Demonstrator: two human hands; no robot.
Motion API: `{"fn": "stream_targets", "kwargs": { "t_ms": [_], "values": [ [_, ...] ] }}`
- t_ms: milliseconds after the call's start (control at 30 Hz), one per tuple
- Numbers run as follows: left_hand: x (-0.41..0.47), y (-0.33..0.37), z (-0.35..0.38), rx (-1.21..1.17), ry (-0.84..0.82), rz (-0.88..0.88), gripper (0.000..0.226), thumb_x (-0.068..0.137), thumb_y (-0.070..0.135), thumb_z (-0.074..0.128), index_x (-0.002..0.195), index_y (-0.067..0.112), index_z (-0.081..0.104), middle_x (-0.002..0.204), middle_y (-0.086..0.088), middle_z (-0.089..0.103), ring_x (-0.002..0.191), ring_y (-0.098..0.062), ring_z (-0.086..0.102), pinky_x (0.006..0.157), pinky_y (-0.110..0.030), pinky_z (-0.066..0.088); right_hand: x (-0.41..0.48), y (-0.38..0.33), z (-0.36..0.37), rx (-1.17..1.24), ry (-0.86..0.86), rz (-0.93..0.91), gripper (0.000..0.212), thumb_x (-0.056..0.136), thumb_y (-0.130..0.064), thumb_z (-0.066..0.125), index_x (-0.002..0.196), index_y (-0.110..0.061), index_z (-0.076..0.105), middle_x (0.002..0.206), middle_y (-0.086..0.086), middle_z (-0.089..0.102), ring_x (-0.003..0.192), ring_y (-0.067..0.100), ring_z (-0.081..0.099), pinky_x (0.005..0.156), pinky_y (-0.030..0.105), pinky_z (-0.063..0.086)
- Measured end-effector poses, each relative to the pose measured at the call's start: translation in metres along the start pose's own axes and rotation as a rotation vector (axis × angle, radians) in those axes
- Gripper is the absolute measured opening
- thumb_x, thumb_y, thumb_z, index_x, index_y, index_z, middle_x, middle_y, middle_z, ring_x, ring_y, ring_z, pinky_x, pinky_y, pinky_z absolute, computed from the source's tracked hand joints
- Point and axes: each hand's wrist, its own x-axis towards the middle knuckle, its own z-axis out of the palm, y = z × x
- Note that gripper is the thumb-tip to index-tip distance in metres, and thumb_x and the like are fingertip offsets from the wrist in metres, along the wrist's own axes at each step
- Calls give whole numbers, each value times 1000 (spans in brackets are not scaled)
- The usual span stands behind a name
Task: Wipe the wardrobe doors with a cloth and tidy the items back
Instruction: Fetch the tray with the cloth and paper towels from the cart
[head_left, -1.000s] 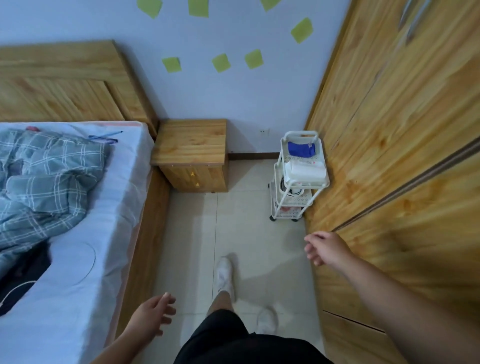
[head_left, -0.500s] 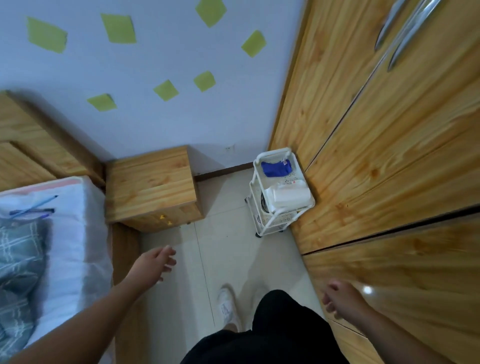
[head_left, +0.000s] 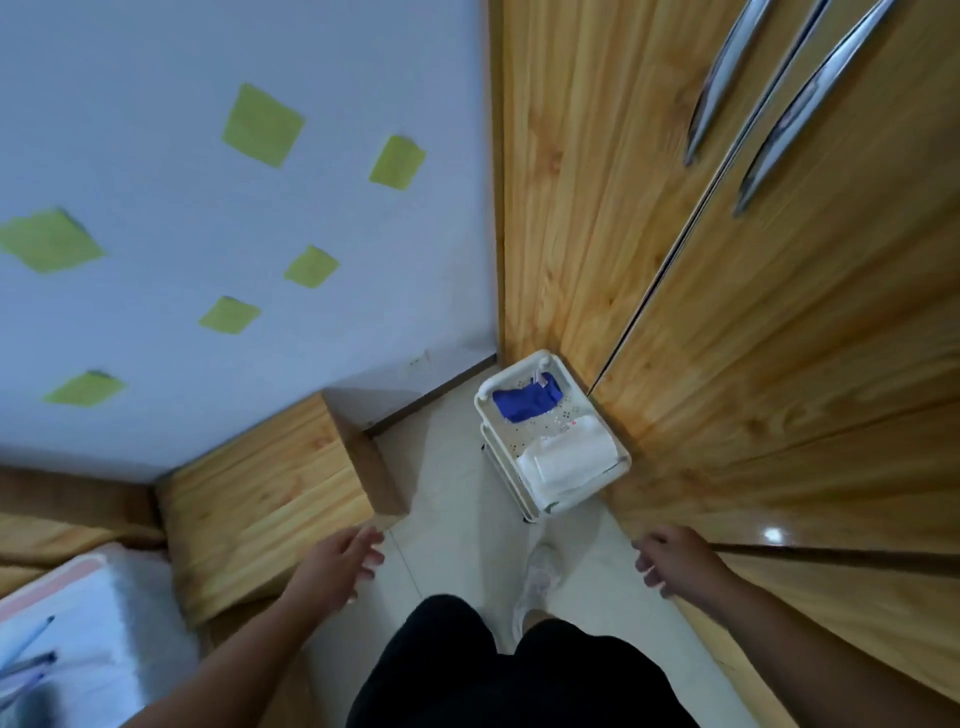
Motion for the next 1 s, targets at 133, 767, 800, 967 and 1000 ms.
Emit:
{"fn": "stream_targets", "kwargs": {
  "t_ms": [133, 767, 800, 967, 1000],
  "values": [
    [46, 60, -19, 86, -60, 64, 32, 111, 32, 45, 99, 19, 71, 92, -6, 76, 77, -20, 70, 65, -30, 51, 12, -54, -1, 69, 36, -14, 19, 98, -21, 56, 92, -10, 71, 76, 7, 70, 57, 16, 59, 50, 26, 42],
    [254, 241, 21, 638, -480, 283, 30, 110, 30, 50, 119, 9, 68, 104, -6, 73, 90, -24, 70, 72, -31, 58, 55, -87, 81, 672, 420, 411, 17, 96, -16, 54, 97, -8, 68, 89, 16, 73, 63, 25, 63, 53, 30, 49],
    [259, 247, 30, 699, -486, 324, 34, 110, 31, 49, 125, 7, 66, 114, -11, 71, 103, -30, 69, 86, -40, 59, 61, -80, 85, 695, 439, 434, 17, 96, -15, 53, 98, -7, 68, 89, 15, 72, 64, 24, 64, 53, 30, 51],
    [292, 259, 83, 864, -465, 465, 32, 108, 38, 48, 131, 20, 61, 113, 3, 61, 100, -20, 63, 75, -34, 52, 110, -56, 109, 778, 494, 483, 26, 95, -22, 62, 120, -15, 64, 93, 10, 71, 77, 24, 69, 71, 40, 63],
    [298, 258, 95, 870, -450, 481, 39, 107, 39, 50, 139, 20, 58, 116, 5, 60, 102, -19, 62, 71, -31, 47, 121, -51, 114, 788, 507, 480, 29, 95, -26, 63, 122, -17, 62, 93, 10, 71, 78, 25, 69, 73, 43, 63]
  ]
}}
